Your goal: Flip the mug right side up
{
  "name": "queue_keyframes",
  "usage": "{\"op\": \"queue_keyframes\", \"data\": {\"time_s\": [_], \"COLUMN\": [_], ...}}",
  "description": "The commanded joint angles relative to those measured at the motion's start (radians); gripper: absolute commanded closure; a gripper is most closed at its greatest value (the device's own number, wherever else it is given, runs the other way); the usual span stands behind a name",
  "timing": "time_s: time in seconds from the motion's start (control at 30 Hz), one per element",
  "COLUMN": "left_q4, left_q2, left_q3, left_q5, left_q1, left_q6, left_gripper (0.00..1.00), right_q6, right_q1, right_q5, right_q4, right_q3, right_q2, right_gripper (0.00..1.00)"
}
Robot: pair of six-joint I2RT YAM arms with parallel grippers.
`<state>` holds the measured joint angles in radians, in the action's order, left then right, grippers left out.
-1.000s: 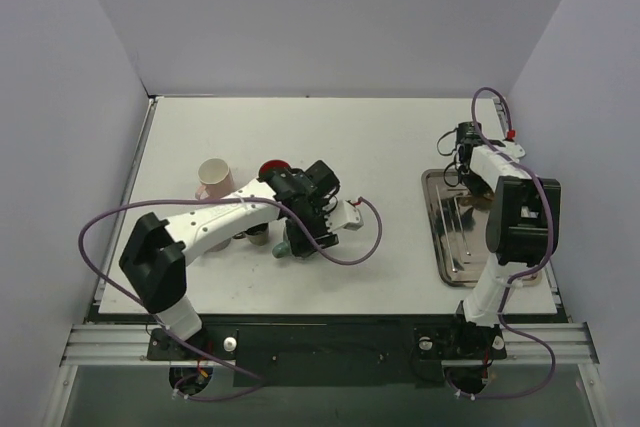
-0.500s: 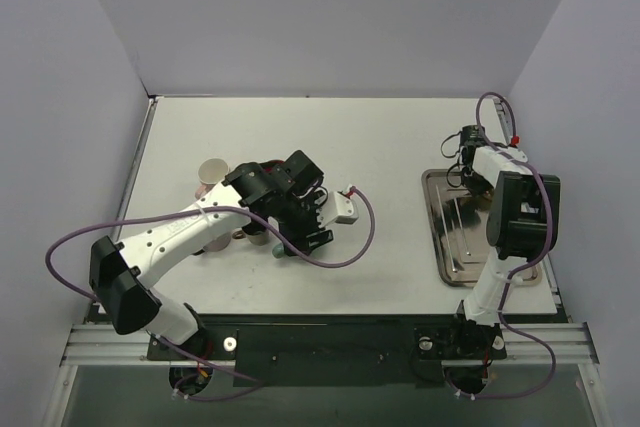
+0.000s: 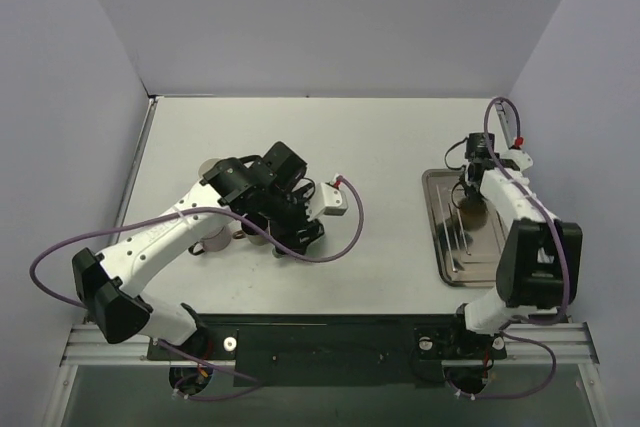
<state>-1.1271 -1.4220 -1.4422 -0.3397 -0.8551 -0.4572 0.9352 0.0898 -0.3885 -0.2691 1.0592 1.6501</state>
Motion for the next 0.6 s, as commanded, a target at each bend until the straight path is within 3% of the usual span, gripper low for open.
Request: {"op": "queue_keyframes", "data": {"time_s": [0.0, 0.17, 0.33, 0.4, 0.43, 0.53, 0.57], "left_q4": [-0.010, 0.114, 0.349, 0.582, 0.774, 1.175, 1.325], "left_q2": [0.037, 0.049, 0.112, 0.165, 0.182, 0.277, 0.308], "left_q3": [-0.090, -0.119, -0.069, 0.003, 0.072, 0.204, 0.242], "left_q5": [-0.136, -0.364, -0.686, -0.777, -0.813, -0.858, -0.867], "left_q1": [0.091, 0.263, 0.525, 0.577, 0.585, 0.587, 0.585], "left_q6": [0.020, 0.155, 0.447, 0.645, 0.714, 1.089, 1.141], "left_gripper": [0.28, 0.28, 0.24, 0.21, 0.20, 0.16, 0.15], "right_q6": [-0.114, -0.153, -0.160, -0.168, -0.179, -0.179, -0.185], "right_q1": [-0.113, -0.237, -0.438, -0.548, -0.624, -0.749, -0.809], "right_q5": [0.010, 0.148, 0.318, 0.361, 0.375, 0.480, 0.494], "right_q4": [0.116, 0.163, 0.410, 0.509, 0.537, 0.692, 0.709], "right_q3": [-0.044, -0.096, -0.125, -0.122, -0.114, -0.097, -0.072], "right_q2": [-0.317, -0.600, -0.798, -0.829, -0.832, -0.793, -0.782], "right_gripper": [1.00, 1.00, 1.00, 1.00, 1.00, 1.00, 1.00]}}
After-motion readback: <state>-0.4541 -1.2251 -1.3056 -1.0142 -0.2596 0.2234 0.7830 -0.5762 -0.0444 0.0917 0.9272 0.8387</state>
